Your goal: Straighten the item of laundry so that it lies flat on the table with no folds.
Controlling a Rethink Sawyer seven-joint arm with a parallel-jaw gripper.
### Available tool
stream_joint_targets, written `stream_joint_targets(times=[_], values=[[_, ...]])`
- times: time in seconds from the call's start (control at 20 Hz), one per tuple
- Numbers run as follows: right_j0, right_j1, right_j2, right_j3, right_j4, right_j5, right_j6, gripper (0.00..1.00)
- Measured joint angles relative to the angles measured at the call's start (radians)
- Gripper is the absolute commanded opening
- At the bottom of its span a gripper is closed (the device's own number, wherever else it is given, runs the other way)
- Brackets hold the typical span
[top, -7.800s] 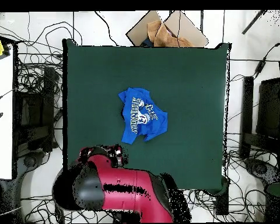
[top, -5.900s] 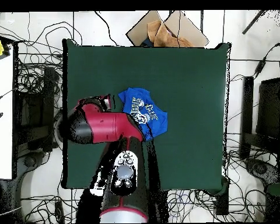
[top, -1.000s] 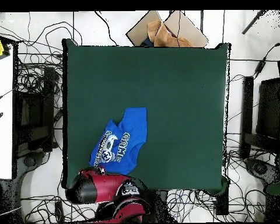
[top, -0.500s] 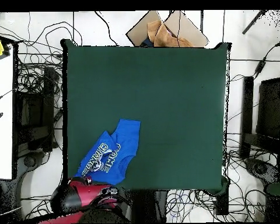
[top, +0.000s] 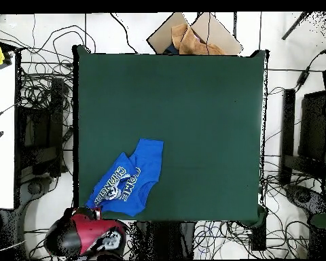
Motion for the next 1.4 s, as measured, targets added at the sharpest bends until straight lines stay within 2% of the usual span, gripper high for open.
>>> stream_joint_targets(times=[0.2,0.4,0.6,0.8,1.15,1.4], values=[[0.065,-0.070,-0.089,-0.007,0.004,0.100,0.000,1.00],[0.152,-0.120,-0.239,-0.049,0.004,0.211,0.000,1.00],[0.190,-0.115,-0.339,-0.101,0.003,0.219,0.000,1.00],[0.175,-0.091,-0.366,-0.134,0.003,0.174,0.000,1.00],[0.159,0.062,-0.390,-0.206,0.004,-0.071,0.000,1.00],[0.154,0.125,-0.392,-0.214,0.003,-0.124,0.000,1.00]])
